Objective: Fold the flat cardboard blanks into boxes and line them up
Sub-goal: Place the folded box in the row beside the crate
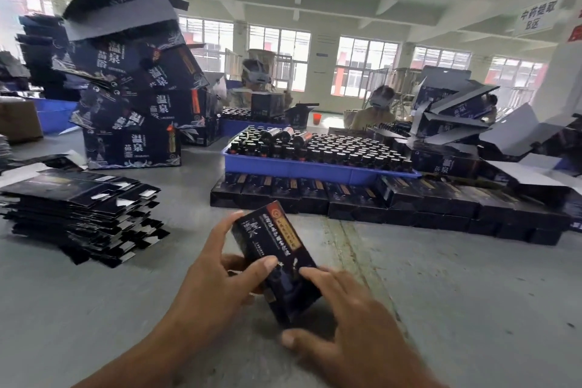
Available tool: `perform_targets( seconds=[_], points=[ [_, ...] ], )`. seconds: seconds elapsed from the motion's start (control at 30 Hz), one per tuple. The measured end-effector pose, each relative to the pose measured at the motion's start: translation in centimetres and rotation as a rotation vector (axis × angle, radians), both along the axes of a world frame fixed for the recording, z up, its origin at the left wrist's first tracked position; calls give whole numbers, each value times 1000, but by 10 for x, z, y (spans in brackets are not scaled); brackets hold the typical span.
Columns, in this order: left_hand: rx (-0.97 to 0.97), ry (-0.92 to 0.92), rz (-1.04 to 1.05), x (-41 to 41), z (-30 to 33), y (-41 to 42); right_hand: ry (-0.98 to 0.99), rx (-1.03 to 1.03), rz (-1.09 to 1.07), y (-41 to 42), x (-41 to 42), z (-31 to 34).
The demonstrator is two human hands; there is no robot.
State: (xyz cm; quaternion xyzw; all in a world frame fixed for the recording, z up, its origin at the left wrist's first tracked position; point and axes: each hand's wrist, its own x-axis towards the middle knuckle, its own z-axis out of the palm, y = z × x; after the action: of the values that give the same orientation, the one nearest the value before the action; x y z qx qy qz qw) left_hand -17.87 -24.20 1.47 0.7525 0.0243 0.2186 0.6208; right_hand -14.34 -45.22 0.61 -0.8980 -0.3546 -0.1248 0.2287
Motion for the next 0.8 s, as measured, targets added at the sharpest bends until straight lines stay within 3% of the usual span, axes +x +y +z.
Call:
perform_targets(
  seconds=[0.13, 0.27, 0.6, 0.73, 0.8],
  points=[
    [-54, 20, -38, 4, -2, -11, -54, -18, -114, 2, 2, -1],
    [19, 42, -24, 5, -5, -12, -55, 30, -174, -5, 11, 2],
    [834, 15, 8, 12, -23, -13, -163, -51, -630, -26, 151, 51],
    [944, 33, -74, 18, -22, -11, -177, -107, -779, -29, 209, 54],
    [1094, -118, -60, 29, -16, -7, -160, -153, -824, -28, 231, 47]
  ],
)
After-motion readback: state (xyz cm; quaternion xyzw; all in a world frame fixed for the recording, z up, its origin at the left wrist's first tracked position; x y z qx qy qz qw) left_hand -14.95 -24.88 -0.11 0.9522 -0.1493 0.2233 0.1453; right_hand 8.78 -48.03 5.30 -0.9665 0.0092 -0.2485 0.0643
